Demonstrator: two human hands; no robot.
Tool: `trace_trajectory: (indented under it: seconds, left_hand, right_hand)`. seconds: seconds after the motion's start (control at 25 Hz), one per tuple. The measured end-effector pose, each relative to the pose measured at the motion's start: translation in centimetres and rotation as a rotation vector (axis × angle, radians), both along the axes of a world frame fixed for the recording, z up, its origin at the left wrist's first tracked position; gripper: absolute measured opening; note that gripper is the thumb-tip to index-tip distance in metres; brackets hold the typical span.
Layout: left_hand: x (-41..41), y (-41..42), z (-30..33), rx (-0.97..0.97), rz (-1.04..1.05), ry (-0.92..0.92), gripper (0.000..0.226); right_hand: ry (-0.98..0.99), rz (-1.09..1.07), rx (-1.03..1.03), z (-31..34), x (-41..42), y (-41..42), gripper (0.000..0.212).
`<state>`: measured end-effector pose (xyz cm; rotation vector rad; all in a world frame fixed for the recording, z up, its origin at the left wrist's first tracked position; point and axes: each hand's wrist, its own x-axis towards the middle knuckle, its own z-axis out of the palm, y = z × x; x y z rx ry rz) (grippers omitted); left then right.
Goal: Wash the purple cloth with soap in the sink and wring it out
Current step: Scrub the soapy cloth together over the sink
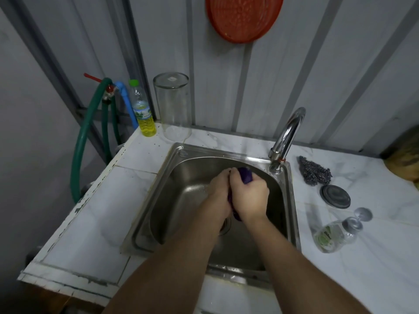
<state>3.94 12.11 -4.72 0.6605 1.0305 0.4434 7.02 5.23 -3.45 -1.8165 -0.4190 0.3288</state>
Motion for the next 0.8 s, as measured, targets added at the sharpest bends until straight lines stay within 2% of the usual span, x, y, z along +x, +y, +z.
trace_trajectory:
  seconds: [0.12,0.24,0.36,0.48,0.56,0.68,0.76,0.8]
  left_hand:
    - [-0.3,-0.6,-0.3,0.01,-0.065,0.043,0.025]
    - [0.0,-0.1,0.0,0.029,0.003,0.092,0.026]
    - [-0.1,1.4,0.0,-0.037,0.091,0.045,0.036]
    - [-0.2,1.1,-0.9,-0.042,0.009,0.047,0.037]
    - [-0.4,-0.2,-1.1,-0.033,-0.043,0.012,0.026]
    - [0.1,-1.6,-1.0,0.001,-0.11,0.02,0.017]
    - [0.0,-1.6,-0.8,0.0,-0.103,0.042,0.019]
    - [-0.2,-1.1,-0.9,-0.029,-0.075,0.025,0.024]
  right_hand:
    - [0.145,0.013,-0.125,-0.6,2.7,0.2,0.035]
    - [0.26,0.05,-0.064,-1.4,2.1,-0.9,0.028]
    - [0.117,0.161,0.088,-1.5,-1.3,-1.8,0.031]
    - [-0.092,0.132,-0.036,-1.3,-2.4,-1.3,0.032]
    - [-0.014,0.014,-0.083,-0.9,-0.8,-0.7,0.042]
    - [0.227,-0.015,-0.181,-0.7,2.5,-0.6,0.034]
    - [0.287,0.019,-0.128,-1.0,2.3,-1.2,0.036]
    - [0.249,0.029,-0.068,-1.1,1.4,-1.4,0.038]
